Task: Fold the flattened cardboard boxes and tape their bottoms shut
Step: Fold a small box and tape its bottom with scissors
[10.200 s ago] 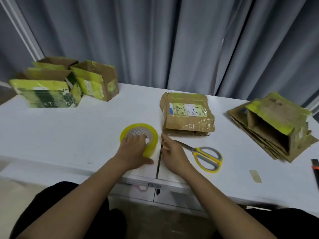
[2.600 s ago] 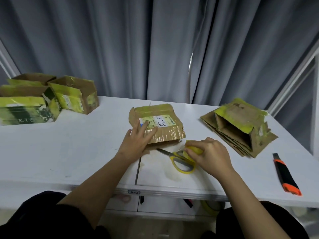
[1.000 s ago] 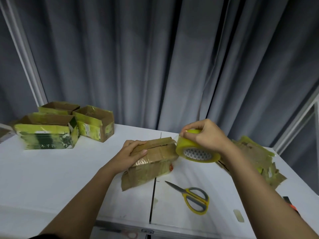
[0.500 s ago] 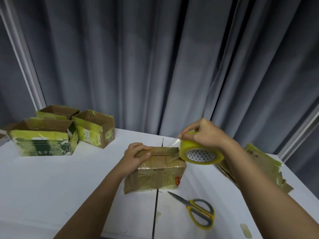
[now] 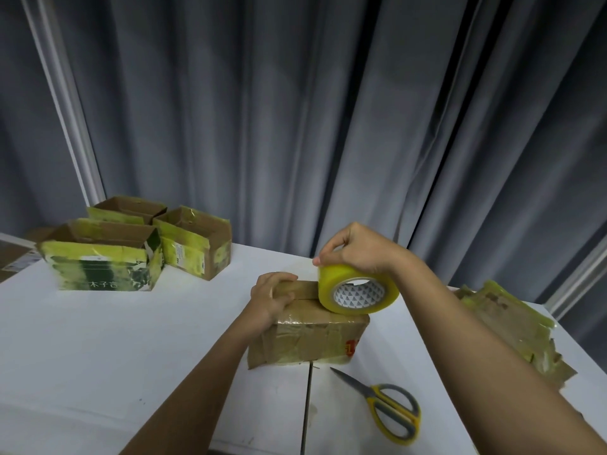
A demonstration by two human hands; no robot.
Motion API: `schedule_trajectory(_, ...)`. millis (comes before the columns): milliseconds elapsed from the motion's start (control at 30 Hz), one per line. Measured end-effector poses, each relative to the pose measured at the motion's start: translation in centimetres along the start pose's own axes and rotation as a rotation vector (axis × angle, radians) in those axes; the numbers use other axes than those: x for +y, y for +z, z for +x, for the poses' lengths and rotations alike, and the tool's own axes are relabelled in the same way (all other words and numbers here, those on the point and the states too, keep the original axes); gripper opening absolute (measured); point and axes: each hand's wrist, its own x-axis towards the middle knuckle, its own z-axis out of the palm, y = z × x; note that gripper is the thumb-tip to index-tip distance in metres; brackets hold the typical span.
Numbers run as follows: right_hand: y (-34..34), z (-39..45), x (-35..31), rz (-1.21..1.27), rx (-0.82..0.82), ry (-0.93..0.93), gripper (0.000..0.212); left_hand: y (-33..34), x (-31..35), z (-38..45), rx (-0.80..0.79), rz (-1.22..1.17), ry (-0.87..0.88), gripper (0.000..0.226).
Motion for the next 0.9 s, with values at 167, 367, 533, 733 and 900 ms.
schedule_trajectory(167,0.1,0.8,-0.4,-0.038,0.012,0.021,0.020,-0.6,-0.5,-0.5,0.012,-0.016,0.000,0.040)
schedule_trajectory(367,0.2,1.2,-0.6,-0.090,0.009,0.033,0.022,-2.0,-0.6,-2.2,0.085,-0.083,-0.008,0.079)
schedule_trajectory(533,0.3,1.0,-0.9,-0.097,0.010,0.033,0.023,-2.5,0.6,-3.5,0.364,-0.356,-0.004,0.043)
schedule_trajectory(733,0.5,0.8,-1.4,-0.136,0.009,0.039,0.025,-3.2,0.8,-3.7,0.454,-0.511,-0.093,0.023)
schedule_trajectory(900,0.6,0.4,-2.0,-0.209,0.002,0.037,0.026,-3.6,0.2,-3.3,0.520,-0.490,-0.132,0.016)
